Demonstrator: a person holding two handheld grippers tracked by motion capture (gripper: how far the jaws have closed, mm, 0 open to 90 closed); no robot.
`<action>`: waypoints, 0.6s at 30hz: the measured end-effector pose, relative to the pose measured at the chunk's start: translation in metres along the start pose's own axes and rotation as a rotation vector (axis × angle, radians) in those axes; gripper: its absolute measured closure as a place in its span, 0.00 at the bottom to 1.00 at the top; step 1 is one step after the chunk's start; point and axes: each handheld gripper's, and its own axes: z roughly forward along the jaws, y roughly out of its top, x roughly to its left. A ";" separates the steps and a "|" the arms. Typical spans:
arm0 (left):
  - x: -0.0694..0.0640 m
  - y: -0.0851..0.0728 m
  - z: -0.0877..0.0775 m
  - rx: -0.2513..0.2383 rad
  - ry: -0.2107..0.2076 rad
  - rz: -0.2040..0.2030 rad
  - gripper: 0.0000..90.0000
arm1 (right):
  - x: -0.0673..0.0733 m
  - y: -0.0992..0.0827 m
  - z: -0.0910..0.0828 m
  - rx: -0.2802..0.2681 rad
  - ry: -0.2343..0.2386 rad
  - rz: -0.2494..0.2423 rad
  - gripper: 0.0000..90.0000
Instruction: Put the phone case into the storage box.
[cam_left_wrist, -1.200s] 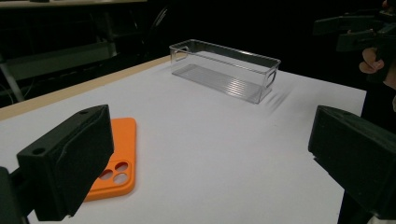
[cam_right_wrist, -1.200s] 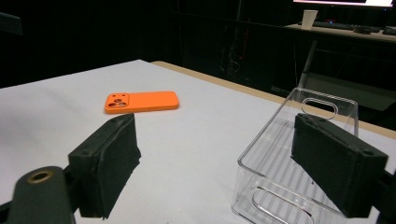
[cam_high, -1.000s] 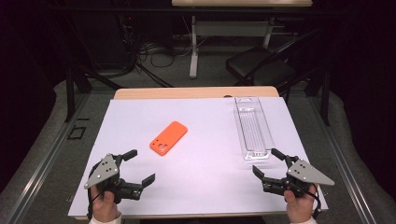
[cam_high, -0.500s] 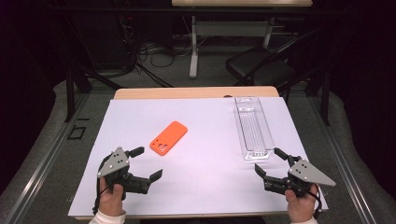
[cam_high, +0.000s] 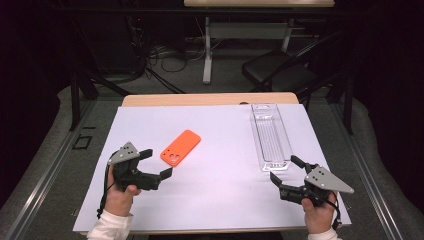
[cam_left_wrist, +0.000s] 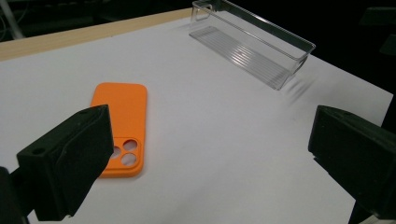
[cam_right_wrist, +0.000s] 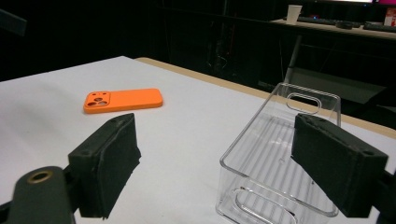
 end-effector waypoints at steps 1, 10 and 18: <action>0.002 0.002 0.001 0.014 -0.006 -0.005 0.00 | 0.001 0.000 0.000 -0.001 -0.001 -0.003 0.16; 0.016 0.015 0.017 0.133 0.027 -0.025 0.00 | 0.001 -0.003 0.000 0.011 -0.001 -0.006 0.16; 0.024 0.028 0.030 0.200 0.049 -0.031 0.00 | 0.004 -0.005 0.003 0.022 0.013 -0.011 0.16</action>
